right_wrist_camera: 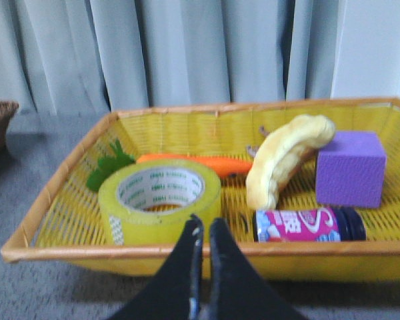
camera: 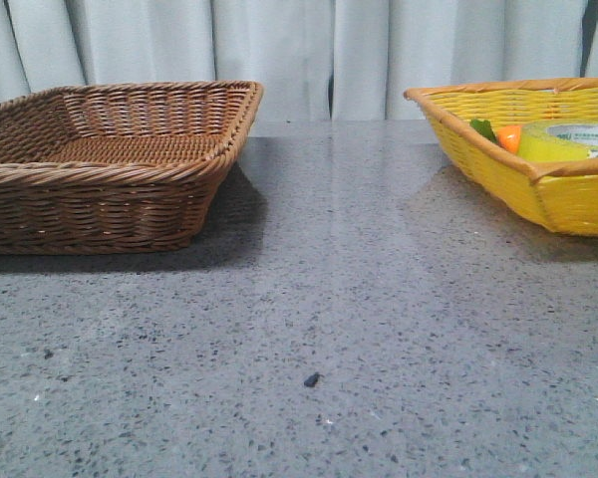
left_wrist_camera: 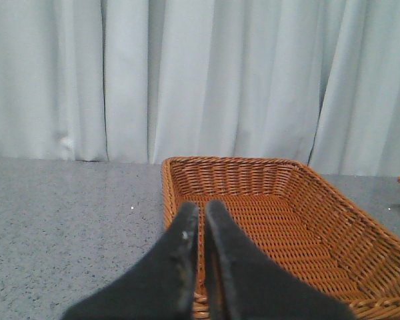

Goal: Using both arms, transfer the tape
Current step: 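Reach the right gripper into the yellow basket over the yellow tape roll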

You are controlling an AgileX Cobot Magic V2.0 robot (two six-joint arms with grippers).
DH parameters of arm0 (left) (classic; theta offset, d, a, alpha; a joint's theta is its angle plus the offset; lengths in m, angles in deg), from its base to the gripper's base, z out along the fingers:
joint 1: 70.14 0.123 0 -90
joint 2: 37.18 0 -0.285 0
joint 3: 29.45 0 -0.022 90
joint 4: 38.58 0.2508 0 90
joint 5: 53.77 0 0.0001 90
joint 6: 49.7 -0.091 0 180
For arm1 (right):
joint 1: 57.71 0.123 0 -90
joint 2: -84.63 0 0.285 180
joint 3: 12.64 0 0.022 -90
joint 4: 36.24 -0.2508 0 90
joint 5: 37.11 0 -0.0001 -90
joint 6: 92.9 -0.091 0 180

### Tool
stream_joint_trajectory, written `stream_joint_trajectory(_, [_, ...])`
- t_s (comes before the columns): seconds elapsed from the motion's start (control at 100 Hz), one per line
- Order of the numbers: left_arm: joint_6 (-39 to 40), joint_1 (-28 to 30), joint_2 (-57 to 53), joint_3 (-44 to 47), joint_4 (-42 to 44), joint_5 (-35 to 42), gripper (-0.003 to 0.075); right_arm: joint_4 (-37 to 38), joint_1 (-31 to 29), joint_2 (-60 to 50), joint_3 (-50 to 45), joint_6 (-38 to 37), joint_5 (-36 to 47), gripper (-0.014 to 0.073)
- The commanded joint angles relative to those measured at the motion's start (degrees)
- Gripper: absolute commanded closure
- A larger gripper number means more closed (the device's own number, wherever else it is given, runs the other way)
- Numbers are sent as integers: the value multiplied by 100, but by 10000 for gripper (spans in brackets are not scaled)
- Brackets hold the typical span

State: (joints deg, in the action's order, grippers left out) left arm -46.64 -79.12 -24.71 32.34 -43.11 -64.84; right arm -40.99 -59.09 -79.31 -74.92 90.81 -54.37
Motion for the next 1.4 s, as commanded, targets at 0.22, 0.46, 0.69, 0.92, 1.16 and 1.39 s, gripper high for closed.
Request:
stream_joint_trajectory(0.22, [54,1,965,-888,-59,-186,741,-126,16,1572,1392,143,27,666])
stream_joint_trajectory(0.46, [54,1,1129,-913,-59,-186,741,-270,110,2204,1424,94,2126,667])
stream_joint_trajectory(0.69, [54,1,1129,-913,-59,-174,741,-270,110,2833,2049,96,1409,662])
stream_joint_trajectory(0.92, [54,1,1129,-913,-47,-200,741,-270,122,4177,3382,96,-488,392])
stream_joint_trajectory(1.16, [54,1,1129,-913,-47,-200,741,-270,613,5454,4396,96,-1720,242])
stream_joint_trajectory(1.39, [54,1,1129,-913,-47,-200,741,-270,1099,6586,4992,96,-2540,242])
